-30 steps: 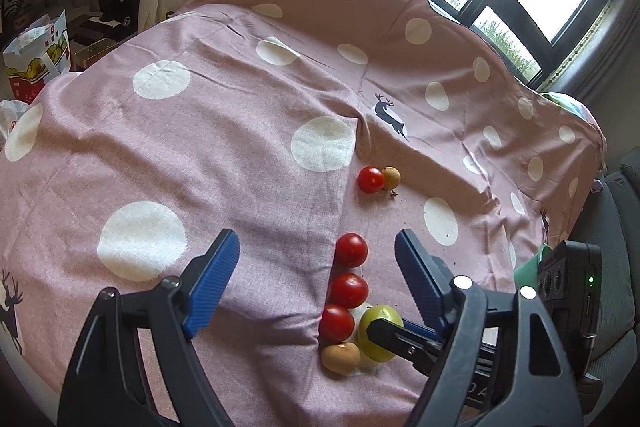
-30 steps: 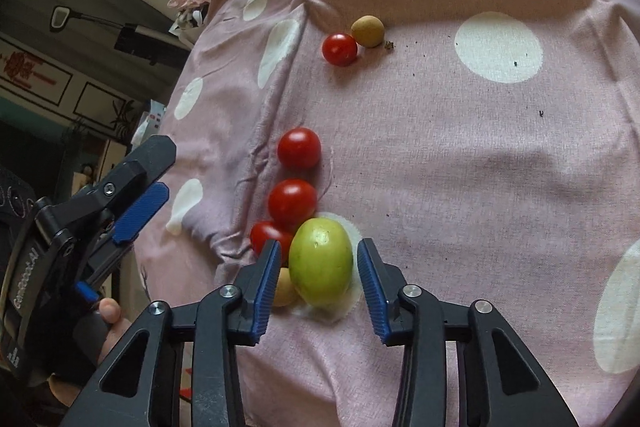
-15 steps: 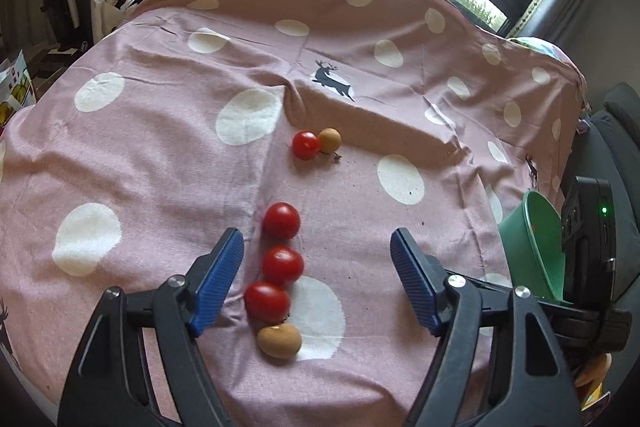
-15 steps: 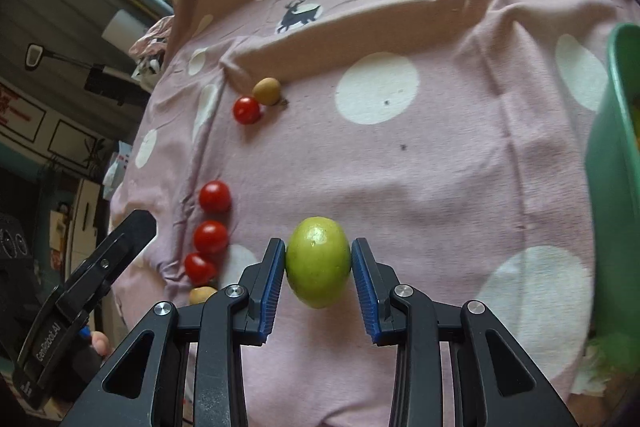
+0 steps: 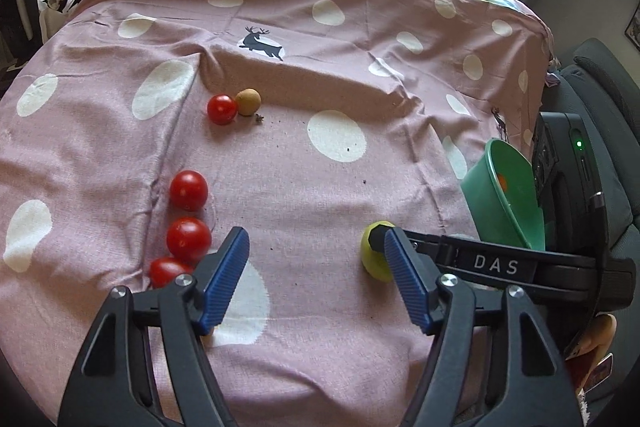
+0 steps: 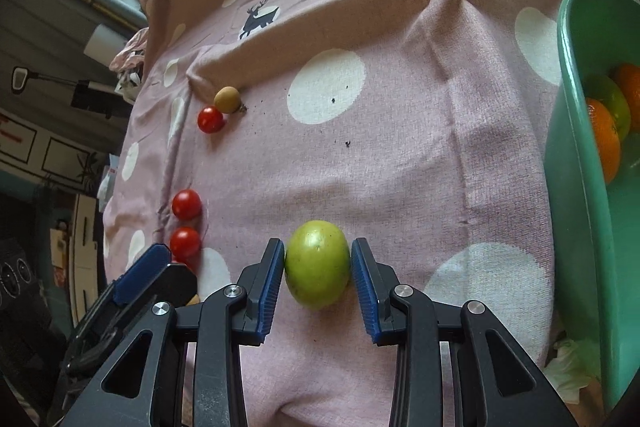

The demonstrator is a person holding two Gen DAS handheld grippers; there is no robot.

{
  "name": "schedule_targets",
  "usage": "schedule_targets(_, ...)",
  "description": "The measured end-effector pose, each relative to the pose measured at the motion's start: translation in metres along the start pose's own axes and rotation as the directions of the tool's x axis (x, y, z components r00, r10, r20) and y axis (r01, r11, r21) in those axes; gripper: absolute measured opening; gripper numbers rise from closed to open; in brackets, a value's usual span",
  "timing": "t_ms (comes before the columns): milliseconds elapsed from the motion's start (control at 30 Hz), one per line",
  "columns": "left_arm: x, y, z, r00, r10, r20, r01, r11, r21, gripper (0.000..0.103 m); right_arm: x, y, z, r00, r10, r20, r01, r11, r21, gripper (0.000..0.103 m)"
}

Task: Organize fruits
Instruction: 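Close the right gripper around the green-yellow apple and lift it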

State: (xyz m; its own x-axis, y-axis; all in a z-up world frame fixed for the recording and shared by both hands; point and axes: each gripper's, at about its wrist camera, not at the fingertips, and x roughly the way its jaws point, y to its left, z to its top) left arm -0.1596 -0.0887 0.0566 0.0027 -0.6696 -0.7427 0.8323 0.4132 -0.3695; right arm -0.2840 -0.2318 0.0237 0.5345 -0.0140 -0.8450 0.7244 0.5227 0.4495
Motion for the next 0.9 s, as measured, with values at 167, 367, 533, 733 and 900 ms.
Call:
schedule_targets(167, 0.007, -0.009, -0.004, 0.999, -0.041, -0.034, 0.042, 0.999, 0.028, 0.066, -0.005, -0.007, 0.001, 1.000, 0.012, 0.021, -0.012, 0.999, 0.035, 0.036)
schedule_targets(367, 0.018, -0.022, -0.009, 0.995, -0.058, -0.080, 0.064, 0.996, 0.068, 0.061, -0.005, -0.008, 0.002, 0.999, 0.017, 0.028, -0.018, 0.999, 0.038, 0.036)
schedule_targets(533, 0.028, -0.029, -0.013, 0.988, -0.097, -0.120, 0.106, 0.992, 0.074, 0.059, -0.002, -0.011, 0.003, 0.999, 0.041, 0.017, -0.042, 0.998, 0.055, 0.036)
schedule_targets(733, 0.042, -0.035, -0.017, 0.983, -0.084, -0.163, 0.099, 0.991, 0.087, 0.054, 0.000, -0.013, 0.004, 0.998, 0.055, 0.012, -0.055, 0.996, 0.064, 0.036)
schedule_targets(900, 0.050, -0.036, -0.017, 0.980, -0.096, -0.174, 0.109, 0.992, 0.070, 0.049, 0.004, -0.014, 0.005, 0.997, 0.078, 0.005, -0.078, 0.994, 0.076, 0.036)
